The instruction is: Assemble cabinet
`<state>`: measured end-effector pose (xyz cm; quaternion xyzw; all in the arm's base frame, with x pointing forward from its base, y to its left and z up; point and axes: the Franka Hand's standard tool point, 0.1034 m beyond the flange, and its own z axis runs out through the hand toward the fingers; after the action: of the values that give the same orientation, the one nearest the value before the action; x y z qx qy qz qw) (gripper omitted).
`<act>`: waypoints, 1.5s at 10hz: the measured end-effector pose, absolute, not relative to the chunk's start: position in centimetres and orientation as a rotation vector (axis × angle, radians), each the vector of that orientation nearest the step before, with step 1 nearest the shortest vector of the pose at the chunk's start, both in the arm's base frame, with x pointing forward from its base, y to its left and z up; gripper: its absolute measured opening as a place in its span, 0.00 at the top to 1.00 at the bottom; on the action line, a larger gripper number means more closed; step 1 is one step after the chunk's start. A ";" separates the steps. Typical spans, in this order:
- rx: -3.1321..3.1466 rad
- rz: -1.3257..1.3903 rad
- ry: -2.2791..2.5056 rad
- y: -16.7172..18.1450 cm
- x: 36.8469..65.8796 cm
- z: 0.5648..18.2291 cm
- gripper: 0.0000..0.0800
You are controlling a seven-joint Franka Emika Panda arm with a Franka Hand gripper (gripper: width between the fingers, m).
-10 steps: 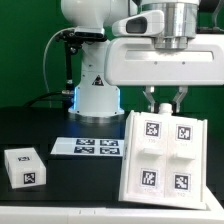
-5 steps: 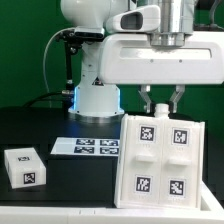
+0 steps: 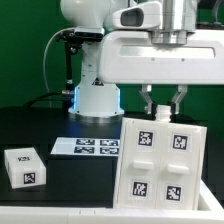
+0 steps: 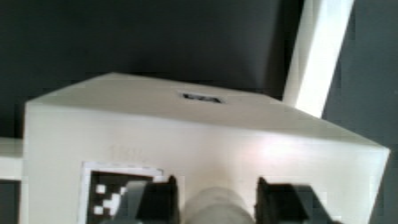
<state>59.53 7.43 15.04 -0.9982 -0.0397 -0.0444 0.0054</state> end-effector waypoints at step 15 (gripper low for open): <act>-3.136 -0.415 -0.153 5.8 59.2 14.2 0.19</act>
Offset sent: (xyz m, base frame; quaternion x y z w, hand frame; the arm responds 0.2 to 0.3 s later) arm 0.0009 0.0042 -0.0022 -0.0093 0.0280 0.0031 0.9996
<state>59.17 5.81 14.19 -0.9901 -0.0483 -0.1312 -0.0126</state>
